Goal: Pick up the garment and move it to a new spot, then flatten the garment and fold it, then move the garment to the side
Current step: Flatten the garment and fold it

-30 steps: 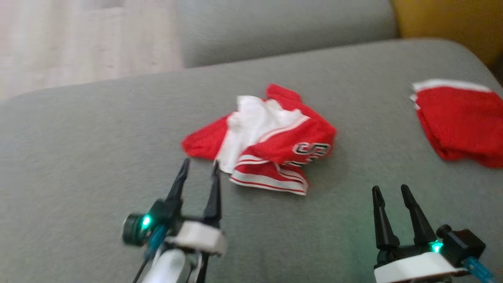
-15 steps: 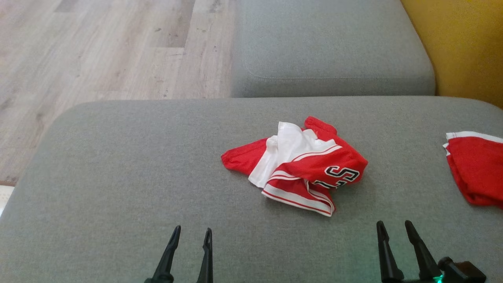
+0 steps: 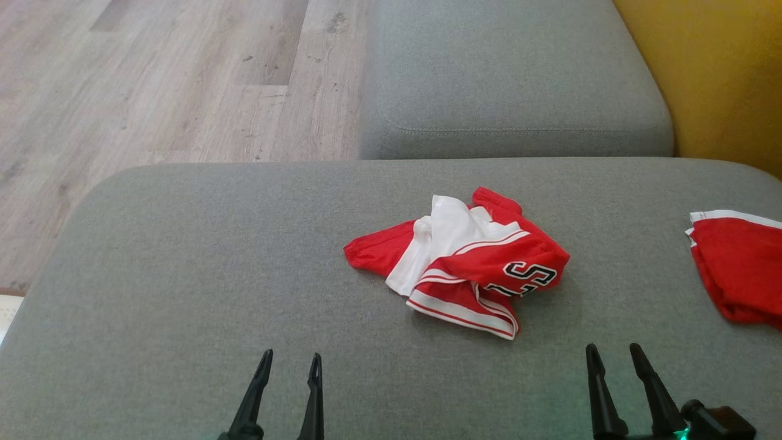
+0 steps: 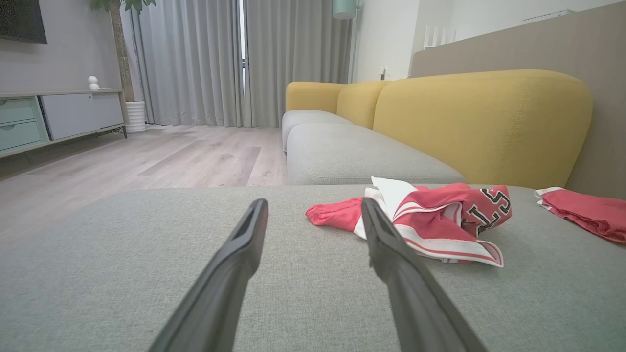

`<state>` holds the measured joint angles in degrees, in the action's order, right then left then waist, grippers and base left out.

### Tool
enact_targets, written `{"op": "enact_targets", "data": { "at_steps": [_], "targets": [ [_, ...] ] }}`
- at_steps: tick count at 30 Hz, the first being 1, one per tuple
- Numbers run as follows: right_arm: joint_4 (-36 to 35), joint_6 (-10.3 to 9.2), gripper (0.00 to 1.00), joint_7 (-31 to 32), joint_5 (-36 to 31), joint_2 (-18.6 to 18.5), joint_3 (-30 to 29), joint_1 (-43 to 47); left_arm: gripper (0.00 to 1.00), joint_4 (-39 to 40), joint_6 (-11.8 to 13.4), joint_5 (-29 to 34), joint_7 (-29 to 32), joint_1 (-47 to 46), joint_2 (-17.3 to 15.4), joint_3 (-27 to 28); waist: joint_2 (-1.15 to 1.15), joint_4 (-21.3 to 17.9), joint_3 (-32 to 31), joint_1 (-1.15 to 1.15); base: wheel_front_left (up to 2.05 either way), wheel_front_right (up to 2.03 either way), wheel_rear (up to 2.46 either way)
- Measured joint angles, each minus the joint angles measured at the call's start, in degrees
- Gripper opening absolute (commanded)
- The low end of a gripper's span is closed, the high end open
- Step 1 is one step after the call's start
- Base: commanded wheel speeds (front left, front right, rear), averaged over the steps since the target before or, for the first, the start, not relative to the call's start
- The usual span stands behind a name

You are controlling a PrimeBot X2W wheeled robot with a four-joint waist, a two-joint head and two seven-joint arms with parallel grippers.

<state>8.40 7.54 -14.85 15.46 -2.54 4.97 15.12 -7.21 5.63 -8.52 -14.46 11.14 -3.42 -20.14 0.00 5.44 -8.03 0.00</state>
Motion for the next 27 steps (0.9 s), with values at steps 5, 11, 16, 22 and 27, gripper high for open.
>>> {"op": "enact_targets", "data": {
  "at_steps": [5, 11, 16, 22, 27],
  "targets": [
    [0.09, 0.0, 1.0, 0.0, 0.0, 0.0, 0.08, 0.01, 1.0, -0.08, 0.44, 0.0, 0.0, 0.02, 0.02, -0.01, 0.0, -0.33, 0.0, 0.0, 0.0, 0.0, 0.0],
    [0.16, 0.0, 1.0, 0.0, -0.01, 0.01, 0.2, 0.01, 1.0, -0.36, 0.51, 0.0, 0.0, 0.04, 0.03, -0.04, 0.0, -0.52, -0.07, 0.0, 0.0, 0.0, 0.0],
    [0.22, 0.0, 1.0, 0.0, -0.03, 0.01, 0.24, 0.01, 1.0, -0.91, 0.49, -0.09, 0.0, 0.04, 0.03, -0.19, 0.0, -0.71, 0.01, 0.0, 0.0, 0.0, 0.0],
    [-0.35, 0.0, 1.0, 0.0, -0.16, 0.01, 0.26, -0.03, 1.0, -3.91, -0.7, -0.63, 0.01, -0.52, 0.02, -2.13, 0.0, -1.79, 2.03, 0.0, 0.0, 0.0, 0.0],
    [-0.79, 0.0, 1.0, 0.0, -0.35, 0.01, 1.08, -0.76, 1.0, -8.49, -2.53, -1.33, 0.01, -5.64, 0.04, -6.54, 0.0, -3.58, 4.73, 0.01, 0.0, 0.0, 0.0]
  ]
}}
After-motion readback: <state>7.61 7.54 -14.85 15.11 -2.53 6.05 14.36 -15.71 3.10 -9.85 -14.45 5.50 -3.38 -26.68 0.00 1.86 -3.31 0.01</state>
